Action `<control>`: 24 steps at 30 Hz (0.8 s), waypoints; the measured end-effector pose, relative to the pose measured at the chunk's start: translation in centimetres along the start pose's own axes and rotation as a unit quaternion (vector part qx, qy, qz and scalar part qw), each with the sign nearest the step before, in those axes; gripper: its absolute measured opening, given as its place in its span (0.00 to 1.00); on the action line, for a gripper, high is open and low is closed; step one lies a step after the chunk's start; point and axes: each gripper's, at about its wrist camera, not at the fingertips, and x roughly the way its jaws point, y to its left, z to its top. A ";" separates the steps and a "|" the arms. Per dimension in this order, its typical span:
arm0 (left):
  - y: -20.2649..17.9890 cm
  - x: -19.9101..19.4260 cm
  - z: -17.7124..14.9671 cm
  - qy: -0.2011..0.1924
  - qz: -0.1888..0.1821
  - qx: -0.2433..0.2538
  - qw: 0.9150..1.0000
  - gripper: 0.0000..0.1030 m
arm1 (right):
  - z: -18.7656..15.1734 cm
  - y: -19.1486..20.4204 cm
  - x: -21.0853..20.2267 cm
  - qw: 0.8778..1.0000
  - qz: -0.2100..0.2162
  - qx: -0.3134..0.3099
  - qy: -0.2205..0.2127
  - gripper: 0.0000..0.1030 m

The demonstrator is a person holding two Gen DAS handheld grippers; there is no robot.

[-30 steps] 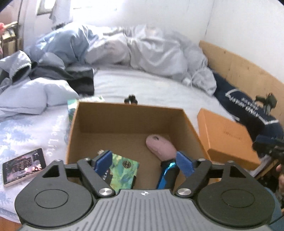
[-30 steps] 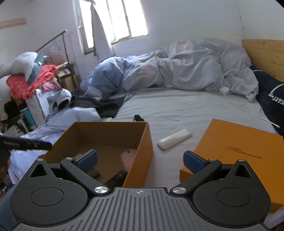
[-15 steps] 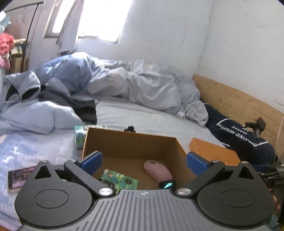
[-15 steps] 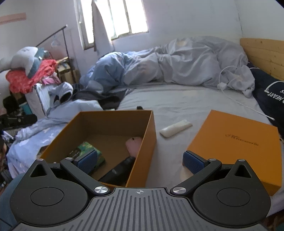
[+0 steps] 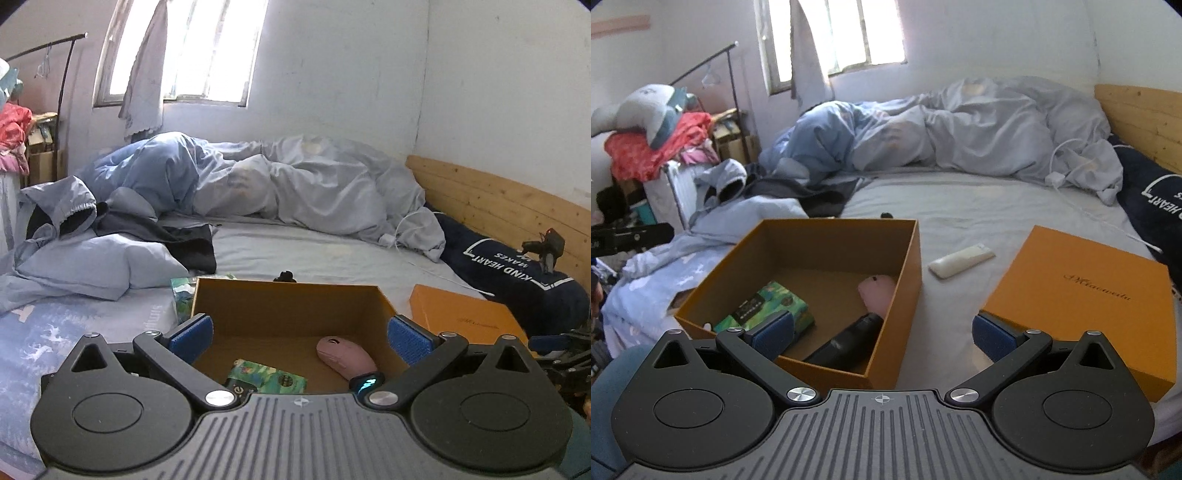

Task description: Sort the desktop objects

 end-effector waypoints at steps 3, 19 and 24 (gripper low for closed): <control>0.1 0.2 0.0 0.004 -0.001 -0.003 1.000 1.00 | -0.1 0.1 0.2 1.000 0.001 -0.002 0.005 1.00; 0.0 0.4 -0.6 0.023 -0.004 0.007 1.000 1.00 | -0.6 0.5 0.6 1.000 0.004 -0.007 0.018 1.00; 0.0 0.4 -0.6 0.027 -0.006 0.009 1.000 1.00 | -0.7 0.4 0.6 1.000 0.006 -0.007 0.018 1.00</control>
